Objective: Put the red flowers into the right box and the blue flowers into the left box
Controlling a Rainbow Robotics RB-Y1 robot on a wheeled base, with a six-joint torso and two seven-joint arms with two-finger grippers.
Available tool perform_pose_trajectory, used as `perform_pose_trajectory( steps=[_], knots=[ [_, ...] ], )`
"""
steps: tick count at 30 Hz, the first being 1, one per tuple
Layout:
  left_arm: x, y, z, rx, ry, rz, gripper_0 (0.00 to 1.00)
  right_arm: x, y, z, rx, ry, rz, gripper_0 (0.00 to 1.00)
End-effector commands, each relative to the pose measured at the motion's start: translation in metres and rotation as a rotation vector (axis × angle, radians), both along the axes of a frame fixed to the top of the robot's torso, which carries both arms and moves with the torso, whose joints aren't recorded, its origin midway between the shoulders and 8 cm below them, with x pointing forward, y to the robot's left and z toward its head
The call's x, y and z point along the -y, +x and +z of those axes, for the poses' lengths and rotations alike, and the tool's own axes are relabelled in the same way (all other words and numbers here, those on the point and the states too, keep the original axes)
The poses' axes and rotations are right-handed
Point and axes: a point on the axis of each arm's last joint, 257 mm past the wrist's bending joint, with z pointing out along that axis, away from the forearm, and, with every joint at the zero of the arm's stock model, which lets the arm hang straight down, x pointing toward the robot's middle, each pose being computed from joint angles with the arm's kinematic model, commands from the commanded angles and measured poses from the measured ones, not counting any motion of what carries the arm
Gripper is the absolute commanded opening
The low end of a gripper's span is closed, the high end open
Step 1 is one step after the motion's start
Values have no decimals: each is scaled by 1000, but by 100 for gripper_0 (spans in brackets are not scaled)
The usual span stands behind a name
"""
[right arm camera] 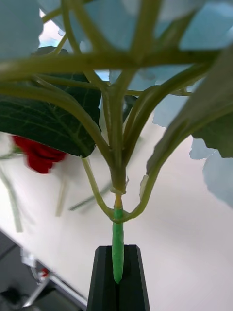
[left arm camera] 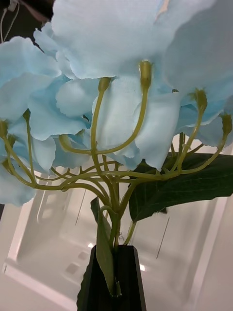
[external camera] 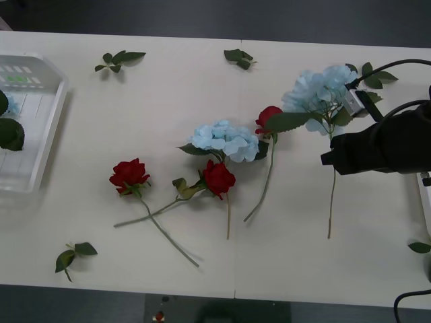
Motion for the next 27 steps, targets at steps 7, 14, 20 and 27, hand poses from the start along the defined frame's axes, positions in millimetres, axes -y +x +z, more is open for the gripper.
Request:
perform_pose_trajectory(
  steps=[7, 14, 20, 27],
  knots=[
    [-34, -40, -49, -64, -57, -2, 0, -61, -13, 76, 245, 192, 360, 0],
    [-50, -52, -78, -98, -76, 17, 9, -85, -19, 116, 373, 309, 495, 0],
    [-50, -51, -84, -97, -70, 8, 38, -100, -21, 147, 471, 352, 566, 0],
    [-38, -39, -78, -46, -111, -22, 80, -124, -33, 187, 510, 468, 645, 0]
  ],
)
